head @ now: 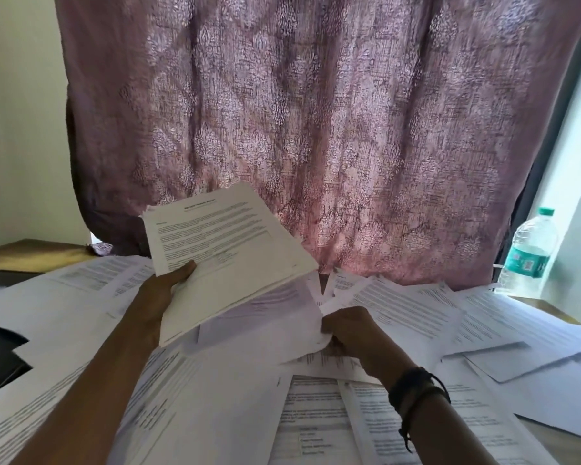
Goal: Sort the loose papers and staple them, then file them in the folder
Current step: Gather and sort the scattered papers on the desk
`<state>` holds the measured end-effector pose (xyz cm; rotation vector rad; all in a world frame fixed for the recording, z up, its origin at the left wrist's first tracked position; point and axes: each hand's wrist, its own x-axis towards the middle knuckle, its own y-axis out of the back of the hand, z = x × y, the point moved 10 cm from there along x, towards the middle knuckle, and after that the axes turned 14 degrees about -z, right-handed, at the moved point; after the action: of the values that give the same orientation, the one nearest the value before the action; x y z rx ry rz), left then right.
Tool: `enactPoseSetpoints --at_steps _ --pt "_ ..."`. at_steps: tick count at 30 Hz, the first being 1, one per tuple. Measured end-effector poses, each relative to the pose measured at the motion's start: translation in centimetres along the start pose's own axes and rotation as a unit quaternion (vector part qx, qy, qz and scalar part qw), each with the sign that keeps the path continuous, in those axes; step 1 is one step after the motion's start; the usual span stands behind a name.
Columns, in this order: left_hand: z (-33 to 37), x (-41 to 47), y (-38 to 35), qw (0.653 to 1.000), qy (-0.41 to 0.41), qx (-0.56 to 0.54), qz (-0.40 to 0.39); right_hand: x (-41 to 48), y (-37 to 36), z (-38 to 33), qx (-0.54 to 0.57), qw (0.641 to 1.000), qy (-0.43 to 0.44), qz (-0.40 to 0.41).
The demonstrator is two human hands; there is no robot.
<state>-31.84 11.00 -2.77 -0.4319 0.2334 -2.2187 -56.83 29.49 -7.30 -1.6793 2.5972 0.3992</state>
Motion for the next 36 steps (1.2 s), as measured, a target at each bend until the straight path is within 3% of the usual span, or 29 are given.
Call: enactPoseSetpoints --at_steps 5,13,23,28,30,32,36 --pt "-0.4 0.2 0.3 0.998 0.030 0.041 0.024 -0.5 1.5 -1.0 0.181 0.981 0.070 -0.016" --pt "0.1 0.1 -1.2 0.998 -0.005 0.055 0.009 -0.7 4.8 -2.5 0.320 0.933 0.160 0.023" --pt "-0.8 -0.6 -4.1 0.999 0.031 -0.027 -0.030 -1.6 0.7 -4.9 0.301 0.928 0.186 -0.119" --pt "0.8 -0.9 -5.3 0.998 -0.051 -0.023 -0.024 -1.5 -0.7 -4.5 0.345 0.914 0.141 -0.160" --pt "2.0 -1.2 -5.5 0.995 -0.095 0.006 -0.010 -1.3 -0.2 -4.3 0.283 0.939 0.149 -0.131" --pt "2.8 -1.3 -5.8 0.992 -0.122 0.043 -0.001 -1.7 0.6 -5.5 0.159 0.961 0.215 -0.073" --pt "3.2 -1.6 -5.6 0.985 -0.147 0.084 0.024 -2.2 1.2 -6.0 -0.025 0.965 0.260 0.011"
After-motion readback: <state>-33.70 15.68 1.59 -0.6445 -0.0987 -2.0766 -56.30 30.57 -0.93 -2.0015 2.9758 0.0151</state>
